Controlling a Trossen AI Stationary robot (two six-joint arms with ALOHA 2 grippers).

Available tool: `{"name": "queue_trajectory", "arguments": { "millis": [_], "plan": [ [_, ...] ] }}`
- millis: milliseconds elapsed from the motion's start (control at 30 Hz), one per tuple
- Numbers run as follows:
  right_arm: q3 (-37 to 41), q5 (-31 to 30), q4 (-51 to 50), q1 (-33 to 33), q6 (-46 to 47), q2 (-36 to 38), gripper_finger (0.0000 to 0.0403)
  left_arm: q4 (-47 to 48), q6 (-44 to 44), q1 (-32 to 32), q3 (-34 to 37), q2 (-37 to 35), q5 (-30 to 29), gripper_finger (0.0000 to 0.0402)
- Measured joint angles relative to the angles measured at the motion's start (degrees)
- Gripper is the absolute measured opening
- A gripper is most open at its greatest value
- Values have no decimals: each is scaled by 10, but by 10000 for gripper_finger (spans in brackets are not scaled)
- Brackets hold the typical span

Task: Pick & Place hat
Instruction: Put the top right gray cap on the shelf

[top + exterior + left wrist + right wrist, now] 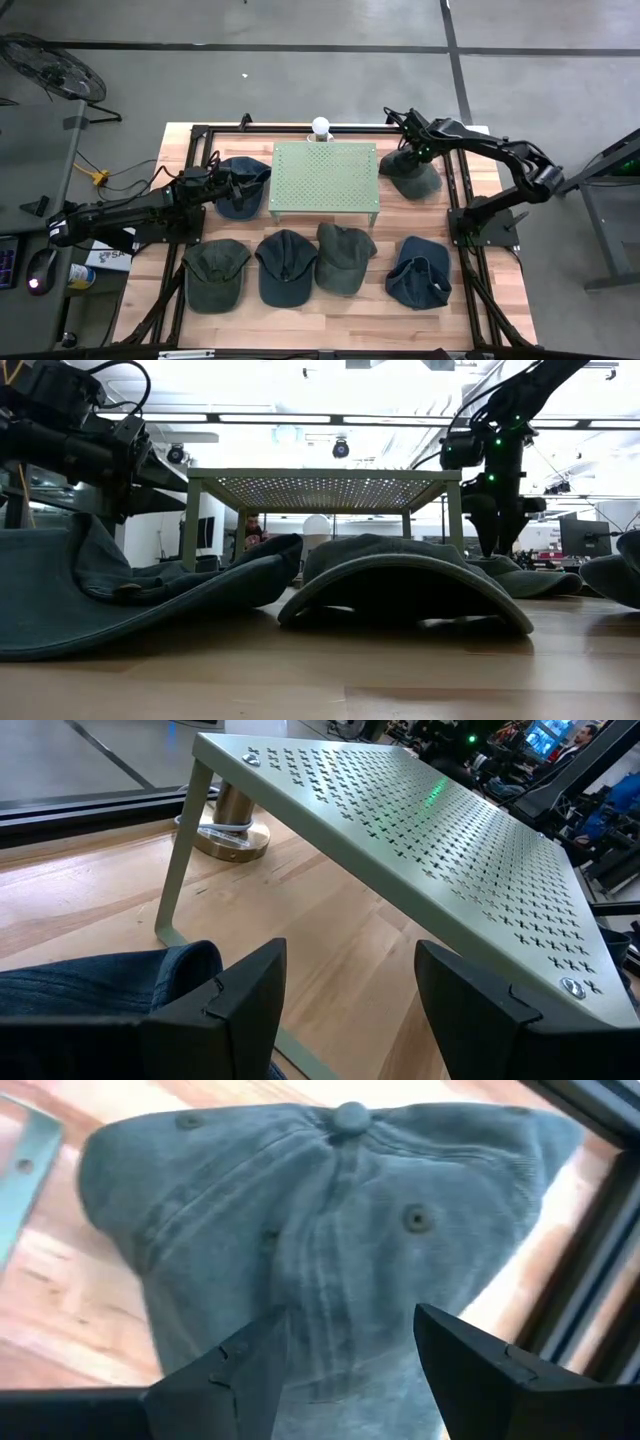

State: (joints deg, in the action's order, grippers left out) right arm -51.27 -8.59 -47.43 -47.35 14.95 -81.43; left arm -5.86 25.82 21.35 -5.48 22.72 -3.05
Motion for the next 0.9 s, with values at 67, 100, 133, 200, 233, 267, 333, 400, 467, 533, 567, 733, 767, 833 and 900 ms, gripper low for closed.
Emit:
{"name": "queue_trajectory", "arguments": {
  "millis": [67,100,133,200,233,267,333,400,467,533,567,733,767,833,900],
  "plan": [
    [0,1,0,0,0,0,209,0,0,0,0,0,0,218],
    [0,1,0,0,0,0,209,0,0,0,0,0,0,218],
    [0,0,1,0,0,0,209,0,0,0,0,0,0,218],
    [0,-1,3,0,-3,0,209,0,0,0,0,0,0,218],
    [0,0,4,0,-4,0,209,0,0,0,0,0,0,218],
    [0,1,6,0,-4,0,209,0,0,0,0,0,0,218],
    [0,4,6,1,-4,0,209,0,0,0,0,0,0,218],
    [0,2,7,1,-1,0,209,0,0,0,0,0,0,218],
    [9,3,17,1,1,0,209,0,0,0,0,0,0,218],
    [23,2,28,1,0,0,209,0,0,0,0,0,0,218],
    [31,2,34,1,0,0,209,0,0,0,0,0,0,218],
    [65,1,52,1,1,0,209,0,0,0,0,0,0,218],
    [70,1,58,1,1,0,209,0,0,0,0,0,0,218],
    [75,0,67,1,2,0,204,0,0,0,0,0,0,218],
    [76,-1,70,1,2,0,190,0,0,0,0,0,0,218]
  ]
}}
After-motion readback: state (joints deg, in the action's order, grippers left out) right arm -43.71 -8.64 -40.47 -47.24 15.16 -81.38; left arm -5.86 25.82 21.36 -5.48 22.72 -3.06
